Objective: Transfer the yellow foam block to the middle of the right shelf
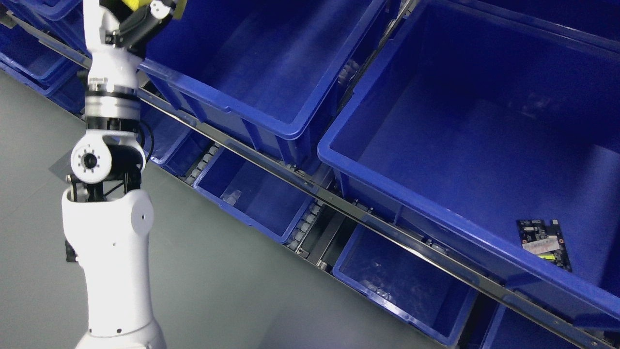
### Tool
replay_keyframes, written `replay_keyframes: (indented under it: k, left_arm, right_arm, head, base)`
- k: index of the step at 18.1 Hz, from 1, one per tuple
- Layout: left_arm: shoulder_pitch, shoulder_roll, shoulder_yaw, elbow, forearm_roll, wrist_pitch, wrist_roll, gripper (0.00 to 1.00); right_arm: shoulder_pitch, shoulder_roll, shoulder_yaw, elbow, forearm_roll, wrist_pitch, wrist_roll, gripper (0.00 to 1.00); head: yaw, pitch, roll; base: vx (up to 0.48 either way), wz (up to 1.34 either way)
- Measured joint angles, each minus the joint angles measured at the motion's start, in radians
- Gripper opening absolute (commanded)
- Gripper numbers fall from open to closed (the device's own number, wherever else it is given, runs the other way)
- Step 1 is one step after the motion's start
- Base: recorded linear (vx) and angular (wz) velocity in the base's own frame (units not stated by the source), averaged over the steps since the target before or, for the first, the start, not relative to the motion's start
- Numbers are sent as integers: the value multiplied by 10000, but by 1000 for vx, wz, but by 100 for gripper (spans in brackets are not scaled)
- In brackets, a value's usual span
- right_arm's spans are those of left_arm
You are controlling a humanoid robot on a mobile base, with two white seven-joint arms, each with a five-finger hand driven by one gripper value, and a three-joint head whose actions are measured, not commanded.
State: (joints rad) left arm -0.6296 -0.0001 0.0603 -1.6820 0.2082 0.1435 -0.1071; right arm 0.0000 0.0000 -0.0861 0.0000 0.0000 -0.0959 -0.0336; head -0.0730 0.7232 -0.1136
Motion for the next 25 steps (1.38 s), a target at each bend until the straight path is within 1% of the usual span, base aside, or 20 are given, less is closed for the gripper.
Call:
replay_keyframes:
  k: [1, 2, 4, 6, 8, 10, 11, 14, 15, 17, 21, 25]
  left_arm:
    - [-462, 0, -56, 53, -8, 776, 45, 55]
    - [-940, 0, -158, 138, -15, 1690, 107, 61]
    - [-1843, 0, -436, 386, -24, 3583, 414, 64]
    - [-2427, 0, -795, 650, -30, 5135, 649, 71]
    - [-2769, 0, -1134, 959, -34, 5933, 852, 88]
    - [-2998, 0, -1421, 1237, -37, 6455, 961, 100]
    - [-3096, 0, -1570, 1373, -38, 6671, 1001, 100]
    - [-3262, 0, -1945, 1689, -37, 6848, 1048, 100]
    - [-3296, 0, -2020, 1751, -37, 6826, 1053, 100]
    - [-3340, 0, -2128, 1840, -37, 6065, 1053, 100]
    - [-2876, 0, -2242, 1756, -33, 2954, 873, 100]
    - [-1654, 1, -2181, 1363, -30, 26, 808, 100]
  right_arm:
    - [0, 0, 0, 0, 0, 0, -1, 100]
    - [1, 0, 0, 0, 0, 0, 0, 100]
    - [0, 0, 0, 0, 0, 0, -1, 100]
    - [0, 0, 0, 0, 0, 0, -1, 100]
    - [1, 0, 0, 0, 0, 0, -1, 100]
    - [1, 0, 0, 0, 0, 0, -1, 100]
    - [0, 0, 0, 0, 0, 0, -1, 100]
    - [0, 0, 0, 0, 0, 0, -1, 100]
    - [0, 0, 0, 0, 0, 0, -1, 100]
    - [0, 0, 0, 0, 0, 0, -1, 100]
    - [-1, 0, 0, 0, 0, 0, -3, 100]
    - [0, 0, 0, 0, 0, 0, -4, 100]
  head:
    - [0, 0, 0]
    - [0, 0, 0]
    - [0, 0, 0]
    - [0, 0, 0]
    - [0, 0, 0]
    - [0, 1, 0]
    - [0, 1, 0]
    - [0, 1, 0]
    - [0, 1, 0]
    - [0, 1, 0]
    - [0, 1, 0]
    - [0, 1, 0]
  base:
    - [128, -193]
    - [63, -106]
    - [39, -54]
    - [0, 0]
    - [0, 0]
    - [-12, 2]
    - [0, 0]
    - [0, 0]
    - [0, 0]
    - [0, 0]
    - [0, 0]
    - [0, 0]
